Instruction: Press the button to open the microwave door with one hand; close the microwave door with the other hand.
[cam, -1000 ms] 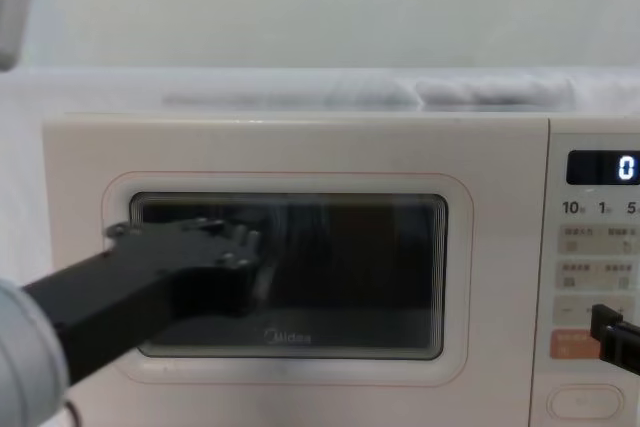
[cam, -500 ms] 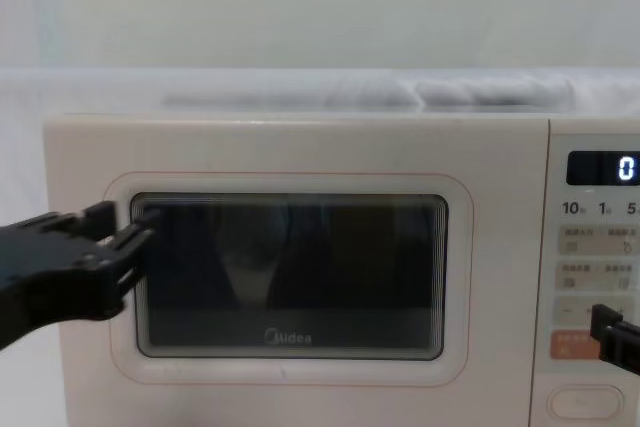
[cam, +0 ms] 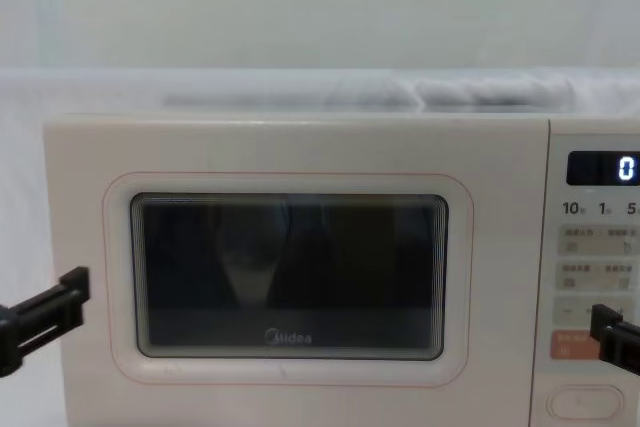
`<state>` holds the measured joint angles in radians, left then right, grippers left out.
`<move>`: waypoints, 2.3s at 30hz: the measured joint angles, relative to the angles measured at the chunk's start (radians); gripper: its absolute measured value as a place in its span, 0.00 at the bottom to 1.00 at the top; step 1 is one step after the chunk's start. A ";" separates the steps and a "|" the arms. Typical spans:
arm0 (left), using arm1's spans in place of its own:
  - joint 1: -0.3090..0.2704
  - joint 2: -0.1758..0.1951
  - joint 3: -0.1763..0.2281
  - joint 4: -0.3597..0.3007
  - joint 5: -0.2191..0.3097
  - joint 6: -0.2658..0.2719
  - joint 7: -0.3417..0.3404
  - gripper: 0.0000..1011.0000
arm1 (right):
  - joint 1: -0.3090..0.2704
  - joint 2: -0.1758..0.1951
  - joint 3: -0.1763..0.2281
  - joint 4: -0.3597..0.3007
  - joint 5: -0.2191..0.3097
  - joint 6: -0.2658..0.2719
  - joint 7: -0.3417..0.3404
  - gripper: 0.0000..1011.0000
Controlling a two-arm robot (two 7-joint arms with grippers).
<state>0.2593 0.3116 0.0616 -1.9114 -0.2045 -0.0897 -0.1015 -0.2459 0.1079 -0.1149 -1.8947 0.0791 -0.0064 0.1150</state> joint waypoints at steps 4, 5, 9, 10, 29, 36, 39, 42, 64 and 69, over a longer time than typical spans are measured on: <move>-0.015 -0.013 -0.022 0.031 0.010 -0.013 0.009 0.91 | 0.000 0.000 0.000 0.000 0.000 0.000 0.000 0.99; -0.018 -0.016 -0.026 0.037 0.012 -0.015 0.010 0.92 | 0.000 0.000 0.000 0.000 0.000 0.000 0.000 0.99; -0.033 -0.031 -0.046 0.068 0.014 -0.029 0.013 0.99 | 0.000 0.000 0.000 0.000 0.000 0.000 0.000 0.99; -0.038 -0.038 -0.052 0.081 0.014 -0.034 0.014 0.99 | 0.000 0.000 0.000 0.000 0.000 0.000 0.000 0.99; -0.051 -0.105 -0.093 0.172 -0.022 -0.017 -0.034 0.99 | 0.000 0.000 0.000 0.000 0.000 0.000 0.000 0.99; -0.055 -0.108 -0.095 0.190 -0.042 0.015 -0.062 0.99 | 0.000 0.000 0.000 0.000 0.000 0.000 0.000 0.99; -0.058 -0.109 -0.095 0.198 -0.042 0.016 -0.066 0.99 | 0.000 0.000 0.000 0.000 0.000 0.000 0.000 0.99; -0.059 -0.111 -0.095 0.201 -0.042 0.015 -0.066 0.99 | 0.000 0.000 0.000 0.000 0.000 0.000 0.000 0.99; -0.059 -0.111 -0.095 0.202 -0.041 0.013 -0.065 0.99 | 0.000 0.000 0.000 0.000 0.000 0.000 0.000 0.99; -0.059 -0.111 -0.095 0.202 -0.041 0.013 -0.065 0.99 | 0.000 0.000 0.000 0.000 0.000 0.000 0.000 0.99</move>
<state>0.2000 0.2006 -0.0330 -1.7098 -0.2453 -0.0766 -0.1664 -0.2459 0.1080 -0.1148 -1.8947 0.0791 -0.0064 0.1150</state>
